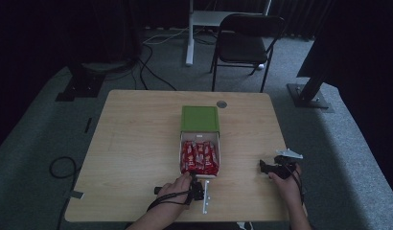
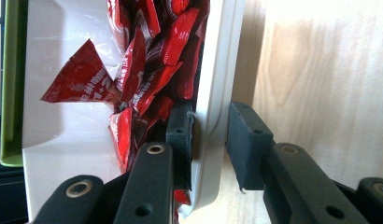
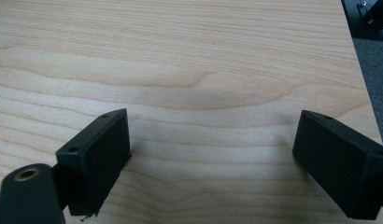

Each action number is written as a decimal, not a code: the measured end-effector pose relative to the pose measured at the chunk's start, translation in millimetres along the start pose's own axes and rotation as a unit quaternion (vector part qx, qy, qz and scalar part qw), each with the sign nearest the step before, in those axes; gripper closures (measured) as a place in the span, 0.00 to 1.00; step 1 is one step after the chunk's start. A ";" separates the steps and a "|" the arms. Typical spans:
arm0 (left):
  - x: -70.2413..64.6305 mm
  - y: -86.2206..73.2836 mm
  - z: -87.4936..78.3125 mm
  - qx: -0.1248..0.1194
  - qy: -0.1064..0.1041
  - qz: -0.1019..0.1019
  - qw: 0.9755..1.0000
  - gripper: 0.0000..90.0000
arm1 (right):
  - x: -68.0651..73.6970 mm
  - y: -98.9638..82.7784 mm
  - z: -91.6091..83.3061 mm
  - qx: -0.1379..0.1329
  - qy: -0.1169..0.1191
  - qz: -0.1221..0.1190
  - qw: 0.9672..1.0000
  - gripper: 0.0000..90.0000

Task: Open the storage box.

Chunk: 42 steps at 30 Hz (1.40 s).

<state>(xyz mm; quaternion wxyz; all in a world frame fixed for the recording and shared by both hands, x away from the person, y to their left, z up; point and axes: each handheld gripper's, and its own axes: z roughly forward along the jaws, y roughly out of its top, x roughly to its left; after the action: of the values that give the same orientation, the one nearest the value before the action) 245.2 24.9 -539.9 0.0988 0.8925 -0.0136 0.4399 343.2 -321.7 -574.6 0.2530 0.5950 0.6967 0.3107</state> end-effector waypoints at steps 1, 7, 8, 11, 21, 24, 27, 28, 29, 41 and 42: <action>0.0 0.0 0.0 0.000 0.000 0.000 1.000 0.80 | 0.0 0.0 0.0 0.000 0.000 0.000 1.000 0.12; -0.3 -0.6 -2.6 -0.008 -0.005 -0.006 1.000 0.79 | 0.0 0.0 0.0 0.000 0.000 0.000 1.000 0.12; 0.9 -0.7 -3.7 -0.010 -0.007 -0.011 1.000 0.77 | 0.0 0.0 0.0 0.000 0.000 0.000 1.000 0.12; 1.3 -1.0 -5.1 -0.019 -0.006 -0.018 1.000 0.76 | 0.0 0.0 0.0 0.000 0.000 0.000 1.000 0.12; 7.2 -7.5 -15.5 -0.048 -0.027 -0.056 0.997 0.74 | 0.0 0.0 0.0 0.000 0.000 0.000 1.000 0.12; 11.7 -10.5 -22.3 -0.063 -0.038 -0.079 0.994 0.74 | 0.0 0.0 0.0 0.000 0.000 0.000 1.000 0.12; 18.0 -16.8 -26.6 -0.083 -0.041 -0.113 0.989 0.74 | 0.1 0.0 0.0 0.000 0.000 0.001 1.000 0.12; 23.1 -21.5 -30.0 -0.091 -0.042 -0.132 0.986 0.74 | 0.0 0.0 0.0 0.000 0.000 0.000 1.000 0.12; 23.1 -21.5 -30.0 -0.091 -0.042 -0.132 0.986 0.74 | 0.0 0.0 0.0 0.000 0.000 0.000 1.000 0.12; 65.0 -55.9 -49.4 -0.145 -0.023 -0.250 0.957 0.74 | 0.0 0.0 0.0 0.000 0.000 0.000 1.000 0.12; 68.2 -61.1 -50.1 -0.156 -0.024 -0.276 0.948 0.74 | 0.0 0.0 0.0 0.000 0.000 0.000 1.000 0.12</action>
<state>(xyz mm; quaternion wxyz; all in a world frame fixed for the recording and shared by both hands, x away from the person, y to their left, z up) 254.6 98.5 -466.5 0.3544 0.8450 0.1624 0.3660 343.2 -321.7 -574.6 0.2532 0.5950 0.6967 0.3106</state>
